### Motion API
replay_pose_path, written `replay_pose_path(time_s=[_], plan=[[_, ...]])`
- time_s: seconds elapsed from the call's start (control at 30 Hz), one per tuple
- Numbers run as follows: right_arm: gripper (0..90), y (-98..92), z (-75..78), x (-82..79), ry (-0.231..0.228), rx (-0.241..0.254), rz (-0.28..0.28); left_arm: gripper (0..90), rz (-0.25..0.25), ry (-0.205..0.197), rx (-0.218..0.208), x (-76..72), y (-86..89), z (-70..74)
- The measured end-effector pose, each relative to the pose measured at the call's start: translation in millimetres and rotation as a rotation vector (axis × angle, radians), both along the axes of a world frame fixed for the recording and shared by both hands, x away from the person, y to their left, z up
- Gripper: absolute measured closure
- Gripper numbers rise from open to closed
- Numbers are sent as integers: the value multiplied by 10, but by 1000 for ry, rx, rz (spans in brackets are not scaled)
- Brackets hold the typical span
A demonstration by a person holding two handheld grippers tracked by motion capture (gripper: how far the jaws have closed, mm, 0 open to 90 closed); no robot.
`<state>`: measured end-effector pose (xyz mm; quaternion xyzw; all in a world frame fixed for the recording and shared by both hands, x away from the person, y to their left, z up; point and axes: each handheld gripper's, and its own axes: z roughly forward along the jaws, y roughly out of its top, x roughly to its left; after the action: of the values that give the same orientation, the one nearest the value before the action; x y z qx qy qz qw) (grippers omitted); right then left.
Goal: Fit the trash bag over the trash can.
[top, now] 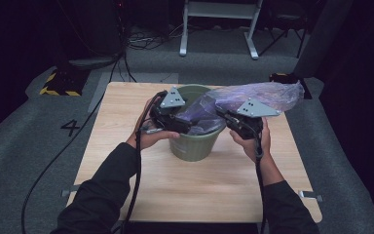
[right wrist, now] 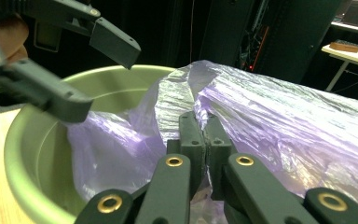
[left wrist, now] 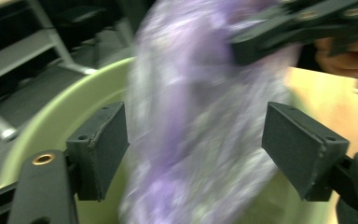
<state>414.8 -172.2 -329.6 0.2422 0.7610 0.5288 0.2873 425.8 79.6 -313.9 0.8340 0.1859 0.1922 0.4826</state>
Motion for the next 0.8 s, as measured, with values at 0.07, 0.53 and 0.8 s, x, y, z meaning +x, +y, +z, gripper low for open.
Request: replay_pose_path(time_s=[0.07,0.53,0.8], plan=[[900,5,-16,-20,-3,-10,5,204,-18,-20,31,-22,-113,-18],[864,-106,-40,-118,6,32,23,823,-32,-45,96,-2,-258,-74],[750,-107,-17,-153,1,23,12,828,-44,-76,98,-82,-213,-83]])
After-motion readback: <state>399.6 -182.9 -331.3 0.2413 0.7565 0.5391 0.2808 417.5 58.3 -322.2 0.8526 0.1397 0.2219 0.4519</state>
